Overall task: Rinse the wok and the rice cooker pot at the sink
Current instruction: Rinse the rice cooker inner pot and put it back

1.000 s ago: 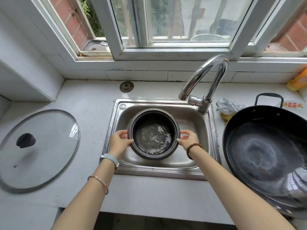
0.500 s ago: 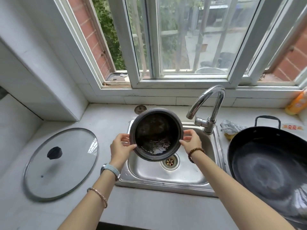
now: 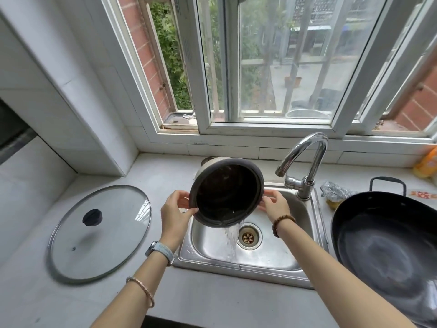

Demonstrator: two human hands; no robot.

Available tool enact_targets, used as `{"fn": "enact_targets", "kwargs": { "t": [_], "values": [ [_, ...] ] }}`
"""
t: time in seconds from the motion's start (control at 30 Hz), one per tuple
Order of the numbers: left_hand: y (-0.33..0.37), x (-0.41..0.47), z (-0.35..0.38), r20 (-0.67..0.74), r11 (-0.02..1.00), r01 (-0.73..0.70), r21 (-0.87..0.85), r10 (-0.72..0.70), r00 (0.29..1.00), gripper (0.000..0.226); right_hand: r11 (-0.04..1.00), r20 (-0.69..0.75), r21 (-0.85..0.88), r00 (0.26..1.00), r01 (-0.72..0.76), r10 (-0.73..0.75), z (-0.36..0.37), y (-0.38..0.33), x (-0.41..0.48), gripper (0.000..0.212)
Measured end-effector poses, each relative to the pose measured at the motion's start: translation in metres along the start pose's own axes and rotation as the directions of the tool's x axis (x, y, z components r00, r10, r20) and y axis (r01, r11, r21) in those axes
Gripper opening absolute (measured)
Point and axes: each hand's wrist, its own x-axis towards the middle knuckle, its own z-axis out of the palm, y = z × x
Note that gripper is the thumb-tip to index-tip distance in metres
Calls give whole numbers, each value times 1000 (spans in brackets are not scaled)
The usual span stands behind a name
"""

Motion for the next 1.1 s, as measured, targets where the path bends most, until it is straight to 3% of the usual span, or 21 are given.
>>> {"fn": "enact_targets", "kwargs": {
  "t": [0.7, 1.1],
  "values": [
    [20, -4, -39, -110, 984, -175, -31, 171, 979, 32, 965, 62, 261, 998, 15, -32, 11, -53, -38, 19],
    [46, 5, -63, -194, 961, -269, -57, 254, 948, 29, 923, 109, 377, 985, 84, -134, 10, -93, -52, 26]
  ]
}}
